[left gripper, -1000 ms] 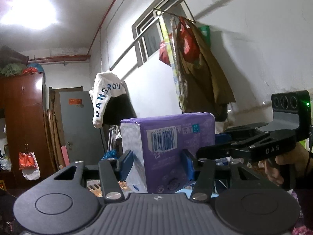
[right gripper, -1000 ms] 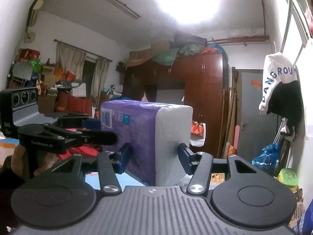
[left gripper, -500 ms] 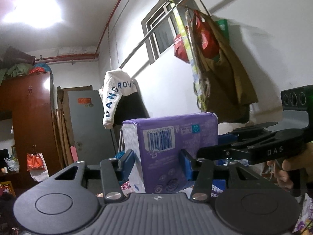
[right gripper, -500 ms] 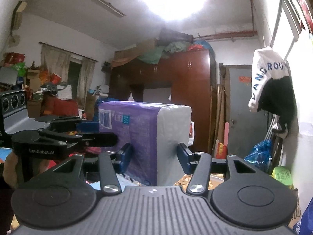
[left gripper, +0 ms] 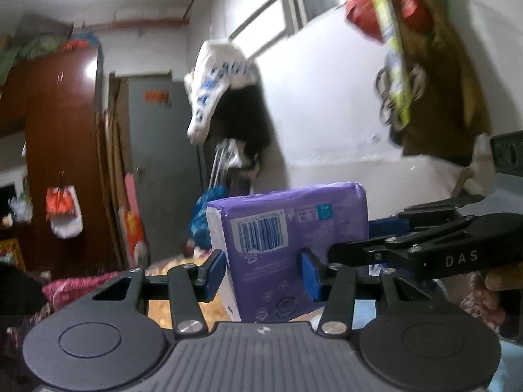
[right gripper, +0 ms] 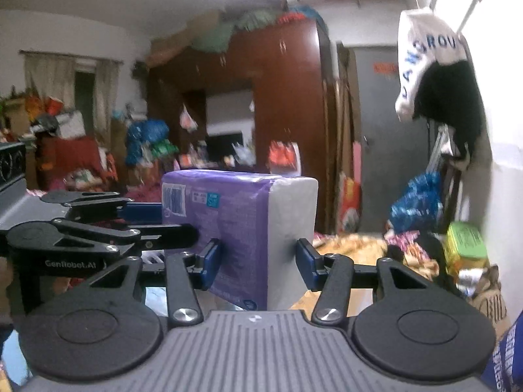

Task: Organize objects
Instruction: 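Lift the purple diaper pack with both grippers and carry it over the white basket, then lower the diaper pack into the white basket and open both grippers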

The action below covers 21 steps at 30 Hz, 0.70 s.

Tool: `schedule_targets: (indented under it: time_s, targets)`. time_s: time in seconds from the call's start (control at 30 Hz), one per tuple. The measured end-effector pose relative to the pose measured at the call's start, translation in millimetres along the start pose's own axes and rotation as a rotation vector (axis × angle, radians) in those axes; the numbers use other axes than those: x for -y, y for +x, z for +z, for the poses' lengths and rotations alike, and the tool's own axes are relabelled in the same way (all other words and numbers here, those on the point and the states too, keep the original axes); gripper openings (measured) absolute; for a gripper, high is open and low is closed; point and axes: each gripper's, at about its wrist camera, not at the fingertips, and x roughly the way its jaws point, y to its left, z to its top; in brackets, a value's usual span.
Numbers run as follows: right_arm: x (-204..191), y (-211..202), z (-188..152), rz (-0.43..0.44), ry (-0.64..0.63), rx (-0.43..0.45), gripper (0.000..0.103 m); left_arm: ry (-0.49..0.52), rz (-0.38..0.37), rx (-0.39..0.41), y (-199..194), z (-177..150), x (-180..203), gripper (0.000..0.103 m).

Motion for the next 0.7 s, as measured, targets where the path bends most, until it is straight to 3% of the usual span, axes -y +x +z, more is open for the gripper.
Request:
schedule_targets:
  time_s: [0.13, 0.33, 0.7]
  targets:
    - [-1.6, 17.1, -5.2, -0.019, 0.015, -0.078, 0.053, -0.015, 0.034, -0.083, 15.4, -3.3, -5.3, 0.053]
    - [-1.2, 12.7, -6.5, 0.01, 0.082, -0.151, 0.053, 0.0, 0.054, -0.129, 11.3, -5.7, -4.4, 0.053]
    - [14.0, 28.3, -4.1, -0.001, 0.103, -0.181, 0.053, 0.021, 0.103, -0.15, 31.1, -11.3, -2.4, 0.053]
